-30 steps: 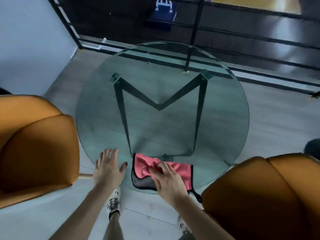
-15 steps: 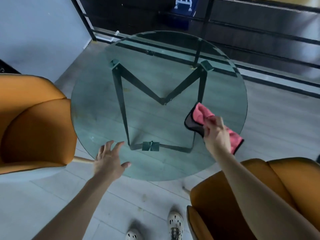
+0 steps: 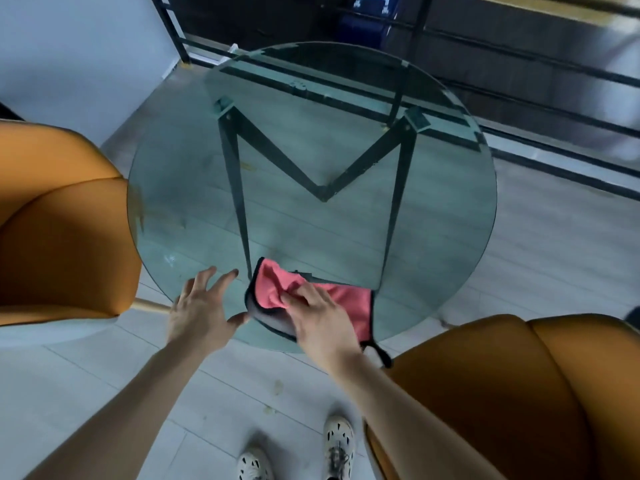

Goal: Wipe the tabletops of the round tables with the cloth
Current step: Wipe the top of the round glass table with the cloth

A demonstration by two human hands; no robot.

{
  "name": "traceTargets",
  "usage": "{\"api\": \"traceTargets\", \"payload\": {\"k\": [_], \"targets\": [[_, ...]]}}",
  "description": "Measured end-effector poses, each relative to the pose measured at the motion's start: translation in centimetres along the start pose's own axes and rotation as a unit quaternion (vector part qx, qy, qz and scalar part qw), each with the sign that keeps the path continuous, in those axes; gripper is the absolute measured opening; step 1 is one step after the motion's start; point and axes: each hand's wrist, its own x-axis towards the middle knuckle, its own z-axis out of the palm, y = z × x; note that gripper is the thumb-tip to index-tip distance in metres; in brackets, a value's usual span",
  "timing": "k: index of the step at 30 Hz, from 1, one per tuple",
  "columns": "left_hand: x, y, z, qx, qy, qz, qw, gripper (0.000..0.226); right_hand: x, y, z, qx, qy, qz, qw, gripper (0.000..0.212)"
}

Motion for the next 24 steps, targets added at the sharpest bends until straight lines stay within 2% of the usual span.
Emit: {"api": "traceTargets", "payload": {"k": [2,5,7,8,10,12,14,17,19,21,24], "targets": [[-0.1,-0.1,0.1,-0.003,0.006,0.005,1.0,0.095,-0.1,4.9,-3.6,-0.046,0.022,0.017,0.999,0.054],[0.0,-0.1,0.2,0.003,0.01,0.011,1.0,0.094,1.4,13.8,-10.8,-0.119,0.118,0.208,0.964,0.041],[0.0,-0.2,0.4,0.004,0.012,0.013,1.0,0.095,2.6,16.0,-13.3,-0.128,0.174,0.32,0.922,0.039],[0.0,-0.1,0.5,0.002,0.011,0.012,1.0,0.095,3.2,15.2,-12.9,-0.129,0.184,0.342,0.912,0.043],[0.0,0.0,0.5,0.001,0.006,0.01,1.0,0.096,3.0,10.1,-9.0,-0.125,0.135,0.318,0.93,0.048],[0.1,0.1,0.2,0.007,-0.001,0.014,1.0,0.097,1.7,2.7,-2.9,-0.08,0.061,0.201,0.975,0.052],[0.2,0.2,-0.6,0.008,-0.02,0.023,1.0,0.098,0.2,-3.3,2.0,-0.017,-0.001,0.105,0.994,0.053],[0.7,-0.4,-1.9,0.039,-0.052,0.057,0.996,0.093,-0.1,-5.5,3.5,0.047,-0.028,0.074,0.996,0.046],[1.6,-1.4,-3.1,0.048,-0.064,0.086,0.993,0.081,0.0,-3.2,1.8,0.021,-0.011,0.034,0.999,0.042],[2.6,-2.4,-3.9,0.024,-0.064,0.113,0.991,0.066,0.5,1.6,-0.9,-0.032,0.039,0.075,0.996,0.04],[4.5,-4.4,-4.9,-0.006,-0.045,0.143,0.989,0.054,1.5,9.2,-4.8,-0.154,0.104,0.257,0.948,0.05]]}}
